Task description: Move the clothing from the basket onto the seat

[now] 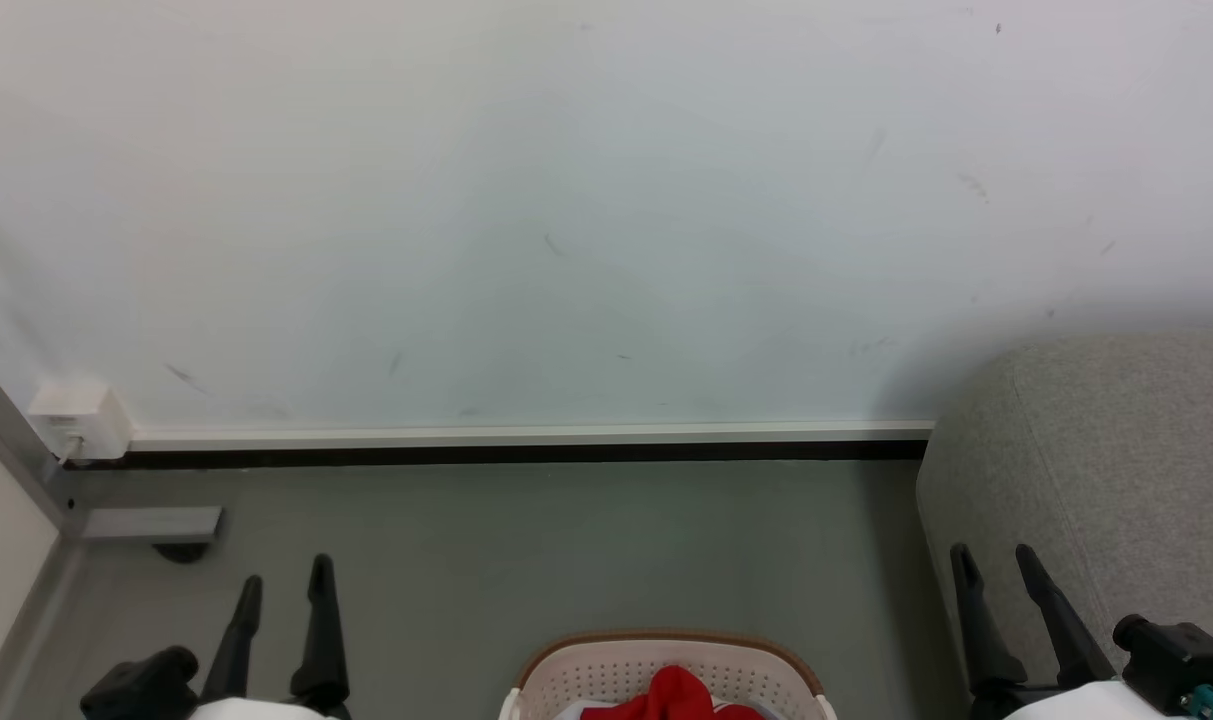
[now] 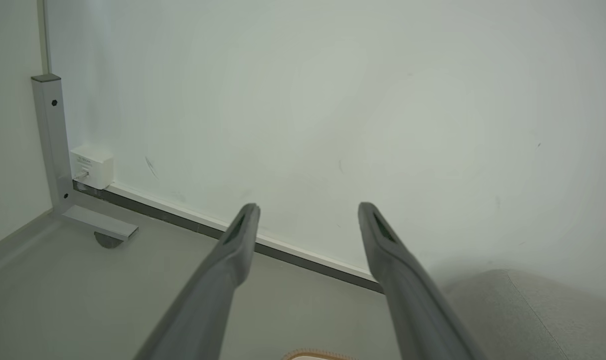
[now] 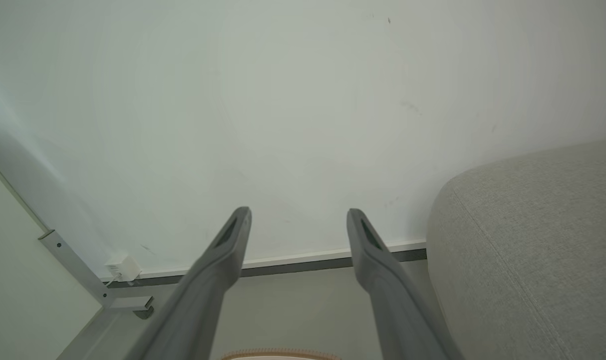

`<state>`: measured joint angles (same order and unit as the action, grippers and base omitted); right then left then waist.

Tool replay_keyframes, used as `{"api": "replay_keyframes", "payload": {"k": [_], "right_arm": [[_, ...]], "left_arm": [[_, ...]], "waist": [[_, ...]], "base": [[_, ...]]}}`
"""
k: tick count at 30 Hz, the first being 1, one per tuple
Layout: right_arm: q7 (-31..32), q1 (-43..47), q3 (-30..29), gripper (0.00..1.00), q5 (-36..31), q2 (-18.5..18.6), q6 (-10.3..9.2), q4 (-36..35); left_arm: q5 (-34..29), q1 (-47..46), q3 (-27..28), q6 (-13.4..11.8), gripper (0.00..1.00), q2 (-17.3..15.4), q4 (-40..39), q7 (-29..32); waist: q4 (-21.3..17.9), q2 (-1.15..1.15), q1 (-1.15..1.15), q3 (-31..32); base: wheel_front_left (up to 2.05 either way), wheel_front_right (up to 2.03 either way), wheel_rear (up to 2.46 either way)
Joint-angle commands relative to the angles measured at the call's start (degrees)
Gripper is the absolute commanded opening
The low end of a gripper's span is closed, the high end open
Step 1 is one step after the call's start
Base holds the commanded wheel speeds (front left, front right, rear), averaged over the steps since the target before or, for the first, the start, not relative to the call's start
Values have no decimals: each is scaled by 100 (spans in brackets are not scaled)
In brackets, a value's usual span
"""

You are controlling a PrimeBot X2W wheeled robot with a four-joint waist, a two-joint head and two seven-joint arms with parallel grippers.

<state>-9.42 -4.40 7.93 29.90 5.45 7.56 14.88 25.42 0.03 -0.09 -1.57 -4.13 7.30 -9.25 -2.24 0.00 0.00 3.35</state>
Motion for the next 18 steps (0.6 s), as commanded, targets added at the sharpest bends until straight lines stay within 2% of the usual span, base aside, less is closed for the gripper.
{"api": "replay_keyframes", "payload": {"k": [1, 18], "right_arm": [[-63, -42, 31, 100, -197, 42, -9, -46], [-282, -60, 132, 100, -1035, 93, -11, -213]], "left_arm": [[-210, 43, 13, -12, 100, -22, -68, -87], [-1122, 39, 31, -55, 100, 18, -90, -301]], "waist": [[-12, 0, 0, -1], [-59, 0, 0, -4]], "base": [[0, 0, 0], [0, 0, 0]]}}
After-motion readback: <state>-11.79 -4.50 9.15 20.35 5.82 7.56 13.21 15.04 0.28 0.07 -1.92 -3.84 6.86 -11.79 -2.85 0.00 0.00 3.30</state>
